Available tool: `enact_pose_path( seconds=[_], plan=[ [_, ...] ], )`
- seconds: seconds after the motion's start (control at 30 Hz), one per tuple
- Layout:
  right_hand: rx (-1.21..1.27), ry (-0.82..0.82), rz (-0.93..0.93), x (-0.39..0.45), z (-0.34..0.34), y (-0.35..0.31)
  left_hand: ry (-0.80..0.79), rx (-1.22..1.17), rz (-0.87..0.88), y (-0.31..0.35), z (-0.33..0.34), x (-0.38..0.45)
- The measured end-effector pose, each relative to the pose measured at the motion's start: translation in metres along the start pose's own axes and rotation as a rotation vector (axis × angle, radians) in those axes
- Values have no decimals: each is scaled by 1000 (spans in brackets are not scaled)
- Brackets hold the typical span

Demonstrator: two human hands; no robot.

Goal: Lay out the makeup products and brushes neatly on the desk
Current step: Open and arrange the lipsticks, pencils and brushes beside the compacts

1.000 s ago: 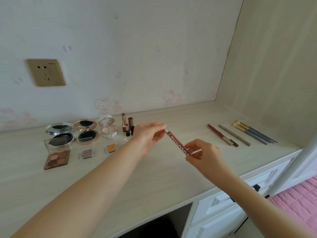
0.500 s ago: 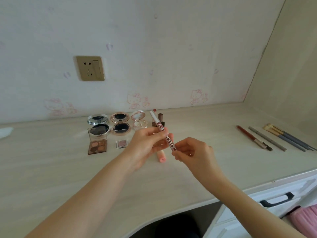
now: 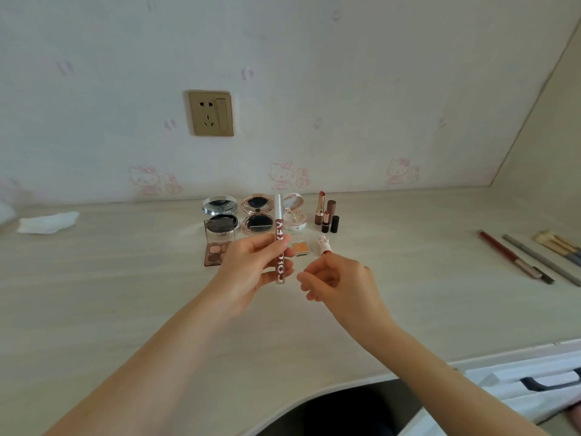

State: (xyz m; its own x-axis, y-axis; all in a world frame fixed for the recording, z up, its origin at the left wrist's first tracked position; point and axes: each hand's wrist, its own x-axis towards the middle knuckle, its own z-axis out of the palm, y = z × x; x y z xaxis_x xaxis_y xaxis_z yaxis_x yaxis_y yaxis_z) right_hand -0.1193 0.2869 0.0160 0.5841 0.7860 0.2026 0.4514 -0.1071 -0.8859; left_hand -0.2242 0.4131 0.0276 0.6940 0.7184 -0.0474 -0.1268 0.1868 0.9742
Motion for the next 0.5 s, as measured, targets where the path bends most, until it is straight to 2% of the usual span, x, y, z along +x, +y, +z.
enact_pose_path(
  seconds=[0.13,0.33,0.5],
  plan=[
    [10,3,38,9,2,-1,16,299,62,-8,-21,-3],
    [159,-30,139,21,7,1,-56,884,356,-24,-42,-10],
    [120,-117,131,16,13,11,-71,1074,598,-34,-54,-14]
  ],
)
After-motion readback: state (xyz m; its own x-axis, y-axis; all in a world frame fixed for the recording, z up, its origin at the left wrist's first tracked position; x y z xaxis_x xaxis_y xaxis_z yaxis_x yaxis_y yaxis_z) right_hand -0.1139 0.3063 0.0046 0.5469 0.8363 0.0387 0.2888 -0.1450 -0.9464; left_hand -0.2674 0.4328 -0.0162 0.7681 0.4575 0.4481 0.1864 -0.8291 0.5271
